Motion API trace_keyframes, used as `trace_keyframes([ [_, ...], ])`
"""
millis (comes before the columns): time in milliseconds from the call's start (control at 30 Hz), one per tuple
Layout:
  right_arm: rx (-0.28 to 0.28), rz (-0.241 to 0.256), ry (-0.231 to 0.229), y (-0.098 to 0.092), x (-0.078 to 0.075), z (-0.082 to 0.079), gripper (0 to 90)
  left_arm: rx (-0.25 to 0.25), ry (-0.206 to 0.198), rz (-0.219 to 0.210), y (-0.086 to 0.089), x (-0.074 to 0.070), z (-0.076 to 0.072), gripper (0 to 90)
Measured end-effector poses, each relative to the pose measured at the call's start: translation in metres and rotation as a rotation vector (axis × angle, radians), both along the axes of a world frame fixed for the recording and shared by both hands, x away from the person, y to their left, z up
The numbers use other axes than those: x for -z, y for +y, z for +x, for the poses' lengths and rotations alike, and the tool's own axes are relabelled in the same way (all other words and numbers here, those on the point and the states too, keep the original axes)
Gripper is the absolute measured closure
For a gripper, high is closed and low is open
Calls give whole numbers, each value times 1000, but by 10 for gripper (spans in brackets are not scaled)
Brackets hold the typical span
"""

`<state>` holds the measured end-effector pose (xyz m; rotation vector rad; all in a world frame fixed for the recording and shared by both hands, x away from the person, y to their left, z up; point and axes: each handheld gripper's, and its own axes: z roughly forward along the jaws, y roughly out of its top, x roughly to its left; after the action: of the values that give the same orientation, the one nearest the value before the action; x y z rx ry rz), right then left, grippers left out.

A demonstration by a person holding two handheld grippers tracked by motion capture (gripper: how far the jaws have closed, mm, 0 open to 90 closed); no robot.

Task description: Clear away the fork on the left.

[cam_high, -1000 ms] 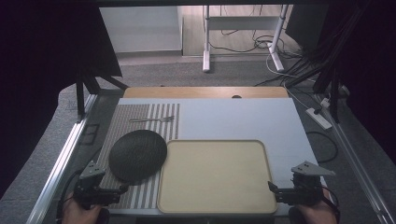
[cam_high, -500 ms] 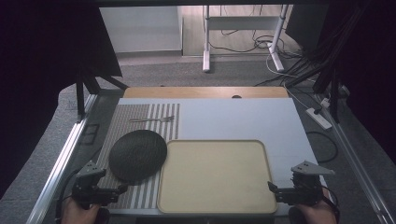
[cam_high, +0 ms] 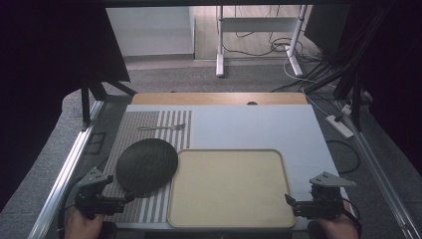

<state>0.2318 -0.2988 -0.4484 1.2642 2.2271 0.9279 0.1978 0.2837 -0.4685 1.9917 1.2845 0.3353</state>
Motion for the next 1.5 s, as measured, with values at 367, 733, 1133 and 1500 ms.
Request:
trace_keyframes([
  [367, -3, -3, 2, 1, 0, 0, 0, 33, -1, -3, -3, 3, 10, 0],
  [733, -8, -6, 7, 1, 0, 0, 0, 69, -13, 0, -9, 7, 25, 0],
  [1133, -10, -10, 11, 1, 1, 0, 0, 83, -14, 5, -8, 14, 40, 0],
  [1500, -15, -16, 15, 2, 1, 1, 0, 67, -2, -32, -11, 16, 62, 0],
])
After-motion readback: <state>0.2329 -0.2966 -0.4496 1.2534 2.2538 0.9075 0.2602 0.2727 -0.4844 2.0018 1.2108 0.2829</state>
